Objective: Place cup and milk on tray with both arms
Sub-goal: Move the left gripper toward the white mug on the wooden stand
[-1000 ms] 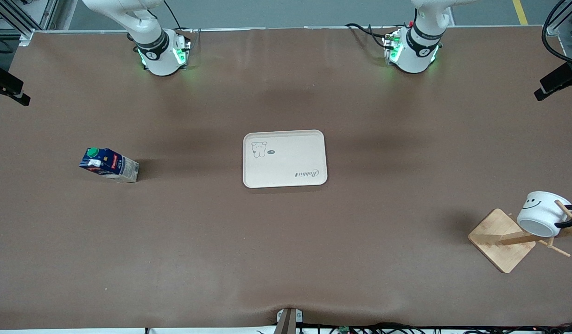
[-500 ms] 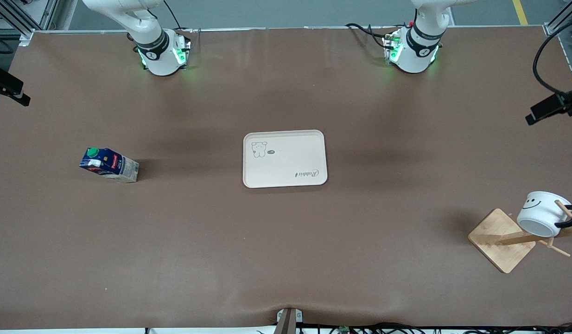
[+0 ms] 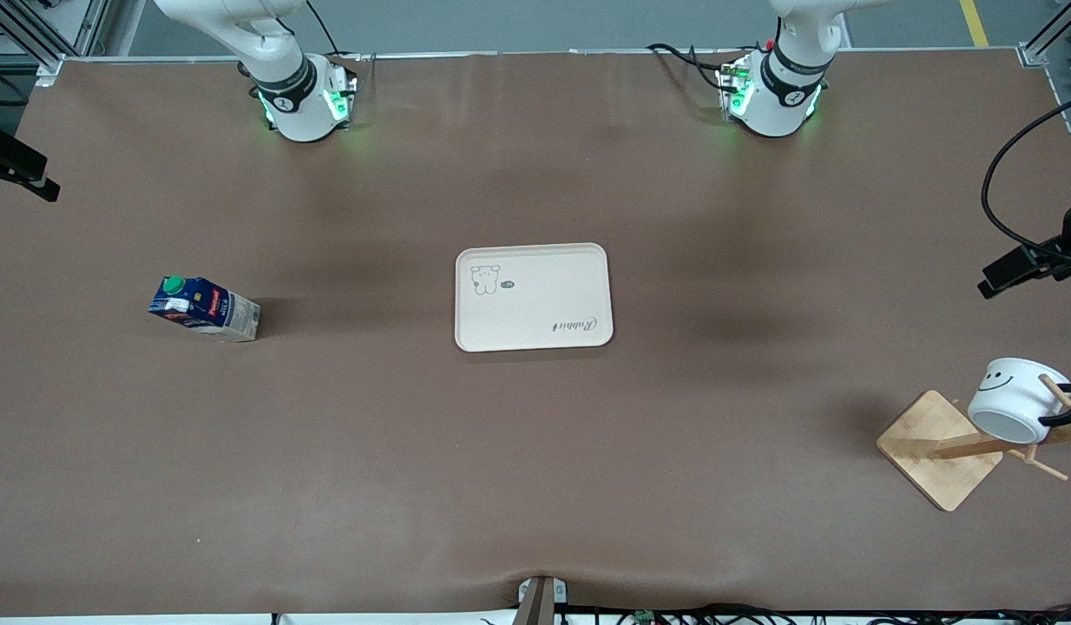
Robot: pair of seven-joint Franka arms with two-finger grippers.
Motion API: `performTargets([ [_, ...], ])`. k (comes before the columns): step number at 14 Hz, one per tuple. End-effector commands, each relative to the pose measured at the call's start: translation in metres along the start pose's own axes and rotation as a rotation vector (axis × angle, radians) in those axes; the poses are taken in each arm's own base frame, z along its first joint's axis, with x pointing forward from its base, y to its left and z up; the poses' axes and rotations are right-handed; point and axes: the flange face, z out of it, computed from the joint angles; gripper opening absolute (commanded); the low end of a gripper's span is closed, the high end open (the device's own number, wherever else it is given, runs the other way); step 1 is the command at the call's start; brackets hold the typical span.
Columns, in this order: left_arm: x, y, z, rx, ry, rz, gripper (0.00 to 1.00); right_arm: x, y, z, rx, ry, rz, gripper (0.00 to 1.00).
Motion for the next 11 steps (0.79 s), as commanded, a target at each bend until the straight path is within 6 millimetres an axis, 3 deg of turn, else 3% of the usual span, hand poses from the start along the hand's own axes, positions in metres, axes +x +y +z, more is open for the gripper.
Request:
performTargets([
  [1, -0.012, -0.019, 0.030, 0.007, 0.108, 0.006, 1.00, -0.001, 0.003, -0.002, -0.006, 0.000, 0.001, 1.00],
  [6, 0.006, -0.025, 0.085, -0.014, 0.234, 0.031, 1.00, -0.001, 0.003, -0.001, -0.006, -0.001, 0.003, 1.00],
  [9, 0.015, -0.058, 0.102, -0.007, 0.241, 0.124, 1.00, -0.001, 0.003, -0.001, -0.006, -0.001, 0.003, 1.00],
  [11, 0.017, -0.069, 0.103, -0.071, 0.258, 0.169, 1.00, -0.001, 0.004, 0.000, -0.006, -0.004, 0.004, 1.00],
])
